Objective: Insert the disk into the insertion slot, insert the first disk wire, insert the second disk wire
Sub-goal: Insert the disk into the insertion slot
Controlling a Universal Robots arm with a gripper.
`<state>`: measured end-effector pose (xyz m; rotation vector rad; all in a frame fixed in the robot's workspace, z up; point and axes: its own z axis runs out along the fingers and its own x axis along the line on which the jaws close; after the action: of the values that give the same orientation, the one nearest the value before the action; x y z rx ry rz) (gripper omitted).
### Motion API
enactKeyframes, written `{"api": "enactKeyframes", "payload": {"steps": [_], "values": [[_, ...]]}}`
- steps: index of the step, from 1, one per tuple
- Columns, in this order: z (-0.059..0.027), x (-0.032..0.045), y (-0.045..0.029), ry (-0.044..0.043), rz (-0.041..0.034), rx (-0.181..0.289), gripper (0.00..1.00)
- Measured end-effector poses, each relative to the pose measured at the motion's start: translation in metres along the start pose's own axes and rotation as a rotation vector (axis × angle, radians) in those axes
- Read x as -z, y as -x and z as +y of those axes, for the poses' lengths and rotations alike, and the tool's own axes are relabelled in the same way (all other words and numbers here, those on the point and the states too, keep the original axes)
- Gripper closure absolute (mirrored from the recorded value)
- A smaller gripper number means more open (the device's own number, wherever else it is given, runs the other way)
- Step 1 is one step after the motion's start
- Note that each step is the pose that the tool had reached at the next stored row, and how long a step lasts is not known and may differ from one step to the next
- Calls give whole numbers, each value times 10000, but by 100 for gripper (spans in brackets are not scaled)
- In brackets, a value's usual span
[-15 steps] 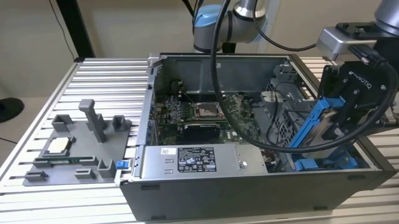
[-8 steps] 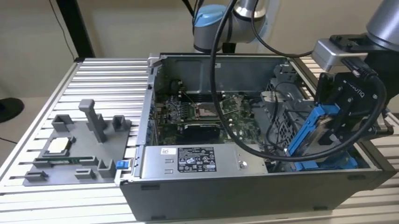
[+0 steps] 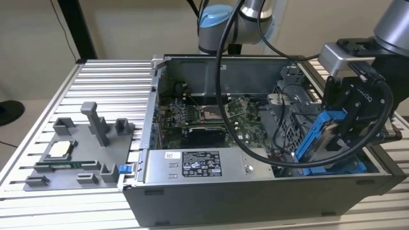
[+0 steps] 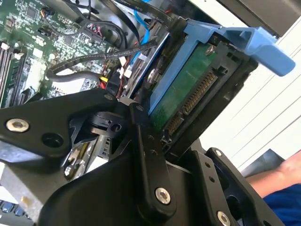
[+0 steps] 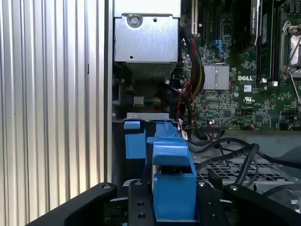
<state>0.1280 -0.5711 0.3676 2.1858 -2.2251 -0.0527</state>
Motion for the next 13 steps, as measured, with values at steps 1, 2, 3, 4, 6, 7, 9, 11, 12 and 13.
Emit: {"api": "enactKeyframes", "payload": {"steps": [1,2,3,4,6,7,9,11,12,13], "values": [[0,-1,0,1,-1,0,0],[0,-1,0,2,-1,0,0],[0,-1,0,2,-1,0,0],[0,-1,0,2,0,0,0],[0,2,0,2,-2,0,0],[1,15,-1,5,-2,-1,0],[4,69,0,17,-4,-3,0],[6,139,1,28,-3,-1,0],[8,176,1,32,-5,-1,0],[9,214,2,35,-5,-1,0]]}}
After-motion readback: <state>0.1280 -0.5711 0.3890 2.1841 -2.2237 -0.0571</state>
